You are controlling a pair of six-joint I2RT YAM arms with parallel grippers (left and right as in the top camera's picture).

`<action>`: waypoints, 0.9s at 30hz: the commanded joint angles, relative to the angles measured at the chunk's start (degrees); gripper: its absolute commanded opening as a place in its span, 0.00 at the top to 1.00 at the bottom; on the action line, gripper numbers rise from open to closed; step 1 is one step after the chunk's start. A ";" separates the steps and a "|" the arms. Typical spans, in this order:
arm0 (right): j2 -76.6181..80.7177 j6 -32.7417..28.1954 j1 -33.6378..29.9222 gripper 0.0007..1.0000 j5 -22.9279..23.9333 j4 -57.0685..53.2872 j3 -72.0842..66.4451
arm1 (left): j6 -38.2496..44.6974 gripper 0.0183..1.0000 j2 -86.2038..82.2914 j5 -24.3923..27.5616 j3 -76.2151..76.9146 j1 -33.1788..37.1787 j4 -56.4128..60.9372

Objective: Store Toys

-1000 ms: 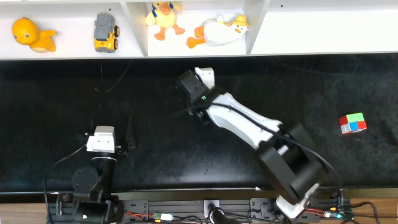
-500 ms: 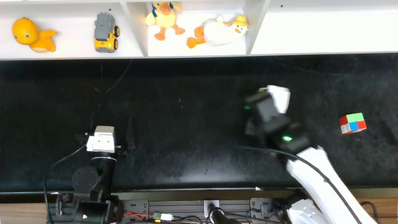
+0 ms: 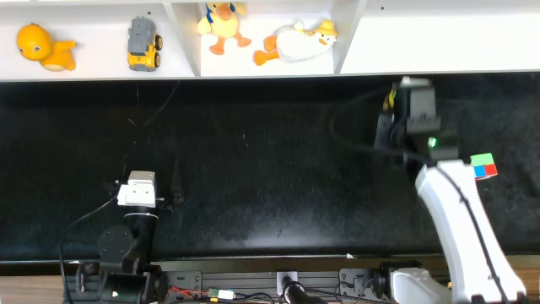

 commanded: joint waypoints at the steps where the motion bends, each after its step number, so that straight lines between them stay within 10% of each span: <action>1: 7.37 -9.75 -0.68 0.96 -2.25 1.25 9.25 | 0.59 0.00 -0.66 0.37 -0.02 -0.04 -0.24; 21: 34.16 -11.98 -0.66 0.94 -11.54 8.31 29.92 | 0.59 0.00 -0.66 0.37 -0.02 -0.04 -0.24; 27: 34.42 -11.13 -0.66 0.73 -12.11 8.31 29.92 | 0.59 0.00 -0.66 0.37 -0.02 -0.04 -0.24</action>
